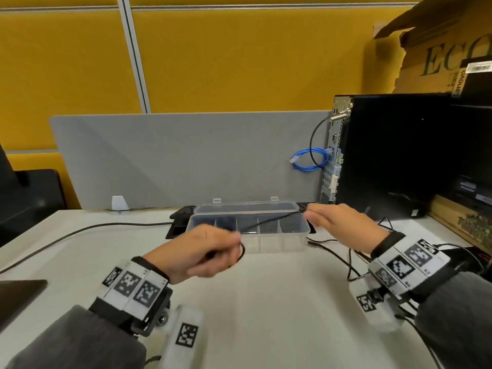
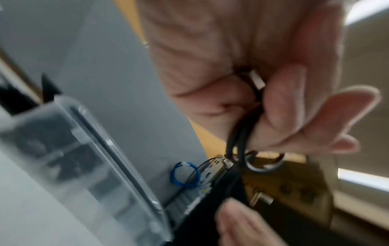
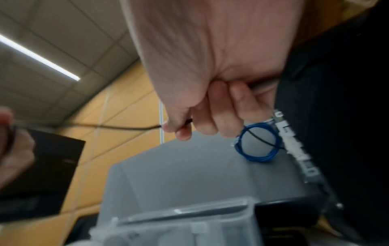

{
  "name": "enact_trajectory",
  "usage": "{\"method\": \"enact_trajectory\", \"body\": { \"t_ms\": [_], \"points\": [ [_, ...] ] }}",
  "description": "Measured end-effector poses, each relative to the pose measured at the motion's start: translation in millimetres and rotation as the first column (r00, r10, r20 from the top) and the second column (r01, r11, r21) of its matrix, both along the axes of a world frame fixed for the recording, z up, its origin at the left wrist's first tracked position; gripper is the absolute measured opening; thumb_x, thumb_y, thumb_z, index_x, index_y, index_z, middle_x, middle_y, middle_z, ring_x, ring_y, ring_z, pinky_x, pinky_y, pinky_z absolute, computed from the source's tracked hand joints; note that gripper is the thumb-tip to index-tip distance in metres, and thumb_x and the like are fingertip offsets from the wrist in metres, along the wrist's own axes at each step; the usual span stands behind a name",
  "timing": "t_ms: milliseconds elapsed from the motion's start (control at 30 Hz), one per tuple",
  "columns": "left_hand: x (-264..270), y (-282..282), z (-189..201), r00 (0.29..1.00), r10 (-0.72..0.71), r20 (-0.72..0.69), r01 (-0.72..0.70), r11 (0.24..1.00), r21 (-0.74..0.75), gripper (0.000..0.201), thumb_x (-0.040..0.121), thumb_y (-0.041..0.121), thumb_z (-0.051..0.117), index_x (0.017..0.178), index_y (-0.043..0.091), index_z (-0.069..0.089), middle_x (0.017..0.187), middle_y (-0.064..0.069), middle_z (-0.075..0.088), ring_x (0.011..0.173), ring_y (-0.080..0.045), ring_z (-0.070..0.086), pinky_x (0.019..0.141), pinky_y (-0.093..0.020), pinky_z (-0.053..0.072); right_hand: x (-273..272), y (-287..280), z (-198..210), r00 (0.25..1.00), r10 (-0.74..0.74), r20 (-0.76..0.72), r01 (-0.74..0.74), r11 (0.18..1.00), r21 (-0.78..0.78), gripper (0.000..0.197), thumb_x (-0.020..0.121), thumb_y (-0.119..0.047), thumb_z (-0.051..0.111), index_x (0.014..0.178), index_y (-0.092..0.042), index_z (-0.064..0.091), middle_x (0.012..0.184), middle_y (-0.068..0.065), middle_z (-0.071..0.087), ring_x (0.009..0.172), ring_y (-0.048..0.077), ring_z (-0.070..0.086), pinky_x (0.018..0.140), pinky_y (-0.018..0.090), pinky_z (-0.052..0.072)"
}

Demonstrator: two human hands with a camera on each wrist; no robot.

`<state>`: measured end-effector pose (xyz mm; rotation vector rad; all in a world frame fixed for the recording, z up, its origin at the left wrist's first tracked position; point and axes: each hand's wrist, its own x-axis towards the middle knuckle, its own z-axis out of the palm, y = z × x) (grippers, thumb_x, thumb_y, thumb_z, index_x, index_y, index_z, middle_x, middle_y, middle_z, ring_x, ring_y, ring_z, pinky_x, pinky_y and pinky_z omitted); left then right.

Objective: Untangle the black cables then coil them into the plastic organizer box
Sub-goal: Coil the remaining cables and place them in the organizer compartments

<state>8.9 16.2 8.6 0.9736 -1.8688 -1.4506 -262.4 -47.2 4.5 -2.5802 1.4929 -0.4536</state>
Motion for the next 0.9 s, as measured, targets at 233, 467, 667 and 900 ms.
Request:
{"method": "enact_trajectory", "body": {
  "t_ms": [233, 467, 667, 900],
  "points": [
    [-41.9, -23.6, 3.8, 0.812, 0.414, -0.412, -0.511, 0.845, -0.159, 0.027, 0.100, 0.019, 0.033, 0.103, 0.009, 0.058, 0.103, -0.011, 0.068, 0.093, -0.017, 0.067, 0.086, -0.027, 0.053, 54.0, 43.6, -22.6, 0.945, 0.281, -0.166, -0.276, 0.960, 0.054, 0.032, 0.097, -0.049, 0.027, 0.092, -0.027, 0.051, 0.076, -0.010, 0.054, 0.074, 0.015, 0.053, 0.069, 0.032, 0.044],
    [-24.8, -10.0, -7.3, 0.969, 0.034, 0.245, 0.001, 0.990, -0.143, 0.045, 0.091, 0.048, 0.046, 0.073, 0.010, 0.064, 0.049, -0.004, 0.058, 0.035, -0.013, 0.046, 0.058, -0.027, 0.043, 27.8, 27.1, 14.9, 0.994, 0.102, 0.031, -0.086, 0.940, -0.331, 0.043, 0.084, -0.065, 0.021, 0.081, -0.032, 0.047, 0.065, -0.007, 0.056, 0.058, 0.007, 0.050, 0.050, 0.017, 0.033],
    [32.7, -16.9, 3.2, 0.773, 0.437, -0.459, -0.446, 0.890, 0.097, 0.043, 0.087, 0.035, 0.045, 0.048, 0.019, 0.050, 0.034, 0.004, 0.029, 0.022, -0.005, 0.019, 0.028, -0.012, 0.018, -40.9, -18.5, -2.0, 0.970, -0.225, 0.088, 0.231, 0.970, -0.074, 0.030, 0.098, -0.039, 0.032, 0.113, -0.029, 0.057, 0.097, -0.003, 0.064, 0.080, 0.011, 0.056, 0.075, 0.028, 0.047],
    [31.9, -19.8, 4.0, 0.679, 0.495, -0.542, -0.496, 0.854, 0.158, 0.049, 0.096, 0.033, 0.036, 0.052, 0.019, 0.053, 0.043, 0.003, 0.039, 0.026, -0.006, 0.023, 0.030, -0.014, 0.018, -61.8, -18.0, -18.9, 0.866, -0.377, -0.329, 0.448, 0.877, 0.174, 0.042, 0.091, -0.043, 0.052, 0.124, -0.021, 0.040, 0.108, 0.005, 0.058, 0.092, 0.018, 0.054, 0.081, 0.028, 0.043]
  ]
}}
